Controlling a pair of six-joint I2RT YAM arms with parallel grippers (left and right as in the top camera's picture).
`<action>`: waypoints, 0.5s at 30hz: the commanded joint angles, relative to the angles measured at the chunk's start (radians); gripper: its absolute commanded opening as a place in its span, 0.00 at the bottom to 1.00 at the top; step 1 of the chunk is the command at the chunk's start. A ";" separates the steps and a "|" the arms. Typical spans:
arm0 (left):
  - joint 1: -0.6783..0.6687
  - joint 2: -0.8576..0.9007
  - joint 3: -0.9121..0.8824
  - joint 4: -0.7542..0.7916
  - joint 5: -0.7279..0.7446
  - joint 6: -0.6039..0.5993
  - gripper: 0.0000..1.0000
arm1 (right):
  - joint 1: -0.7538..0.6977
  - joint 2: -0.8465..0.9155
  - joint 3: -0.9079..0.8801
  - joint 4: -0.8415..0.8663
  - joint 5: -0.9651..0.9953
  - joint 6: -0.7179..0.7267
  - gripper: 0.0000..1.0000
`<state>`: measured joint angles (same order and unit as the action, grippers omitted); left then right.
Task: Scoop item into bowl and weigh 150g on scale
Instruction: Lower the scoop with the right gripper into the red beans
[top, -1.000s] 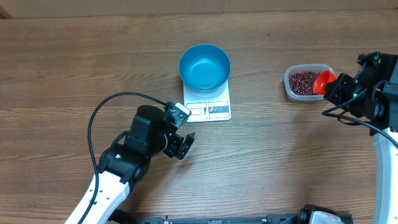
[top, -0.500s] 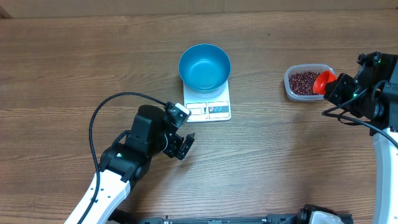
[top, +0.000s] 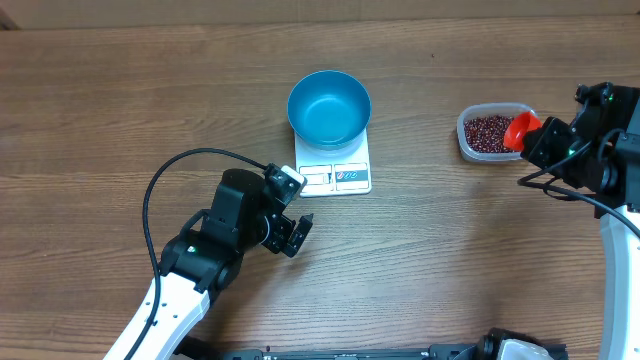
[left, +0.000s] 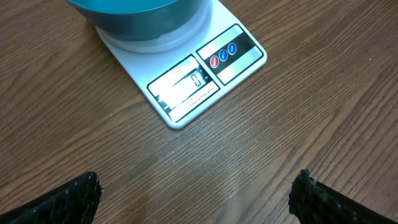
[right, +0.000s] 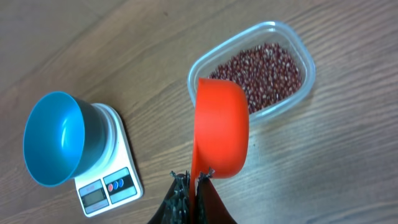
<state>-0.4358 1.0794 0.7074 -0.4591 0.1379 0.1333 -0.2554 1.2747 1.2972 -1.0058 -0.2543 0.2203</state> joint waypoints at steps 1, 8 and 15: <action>0.003 0.005 -0.004 -0.002 -0.008 -0.010 1.00 | -0.003 -0.005 0.018 0.027 0.016 -0.021 0.04; 0.003 0.005 -0.004 -0.002 -0.008 -0.010 0.99 | -0.003 0.013 0.072 0.041 0.045 -0.021 0.03; 0.003 0.005 -0.004 -0.002 -0.008 -0.010 1.00 | -0.003 0.201 0.369 -0.167 0.079 -0.120 0.03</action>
<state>-0.4358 1.0794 0.7074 -0.4610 0.1379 0.1333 -0.2554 1.4078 1.5555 -1.1347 -0.2012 0.1677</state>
